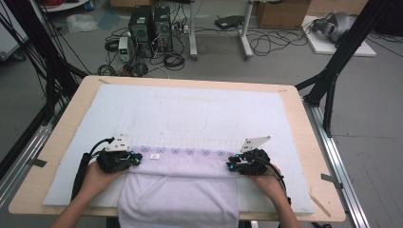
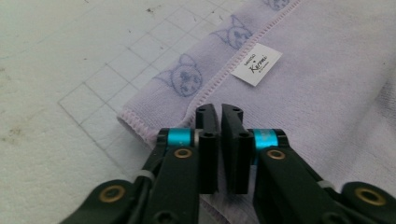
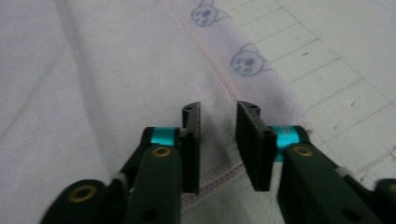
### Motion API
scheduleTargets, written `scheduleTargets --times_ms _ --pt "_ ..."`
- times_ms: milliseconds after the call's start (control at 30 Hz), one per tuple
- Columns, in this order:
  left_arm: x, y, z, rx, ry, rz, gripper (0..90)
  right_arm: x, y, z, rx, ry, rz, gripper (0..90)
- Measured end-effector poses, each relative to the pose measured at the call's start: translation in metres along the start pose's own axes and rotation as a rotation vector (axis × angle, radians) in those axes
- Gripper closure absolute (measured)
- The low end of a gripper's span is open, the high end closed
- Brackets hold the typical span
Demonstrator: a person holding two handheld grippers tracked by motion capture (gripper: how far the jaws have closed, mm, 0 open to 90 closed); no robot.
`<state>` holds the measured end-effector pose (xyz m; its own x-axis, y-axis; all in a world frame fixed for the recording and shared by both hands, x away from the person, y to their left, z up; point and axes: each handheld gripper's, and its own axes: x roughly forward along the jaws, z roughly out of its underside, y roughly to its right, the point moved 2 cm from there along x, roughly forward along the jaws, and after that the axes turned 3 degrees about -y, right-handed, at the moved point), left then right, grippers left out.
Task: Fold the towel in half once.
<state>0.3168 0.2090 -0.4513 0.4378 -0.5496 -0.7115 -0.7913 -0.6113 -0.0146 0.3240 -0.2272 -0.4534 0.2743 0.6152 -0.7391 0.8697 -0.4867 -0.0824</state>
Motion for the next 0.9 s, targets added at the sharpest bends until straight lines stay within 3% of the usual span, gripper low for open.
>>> scheduleTargets --times_ms 67,167,467,700,833,900 --pt "-0.003 0.000 0.000 0.003 0.005 -0.002 88.0 -0.001 -0.002 -0.001 -0.013 -0.006 -0.002 85.9" --pt "-0.011 0.001 -0.001 -0.009 0.031 -0.001 88.2 -0.005 -0.005 -0.002 -0.025 -0.002 0.002 87.0" --pt "-0.051 0.008 -0.009 -0.002 0.145 -0.013 88.3 -0.040 -0.016 -0.016 -0.042 0.127 0.001 86.9" --pt "-0.080 0.042 0.013 0.049 0.169 0.007 88.4 -0.061 -0.051 -0.005 -0.080 0.188 -0.048 87.1" --pt "-0.093 0.061 0.028 0.080 0.168 0.054 87.3 -0.069 -0.080 0.011 -0.100 0.170 -0.106 87.0" --pt "-0.098 0.064 0.032 0.087 0.167 0.064 76.9 -0.071 -0.089 0.018 -0.108 0.162 -0.140 85.5"
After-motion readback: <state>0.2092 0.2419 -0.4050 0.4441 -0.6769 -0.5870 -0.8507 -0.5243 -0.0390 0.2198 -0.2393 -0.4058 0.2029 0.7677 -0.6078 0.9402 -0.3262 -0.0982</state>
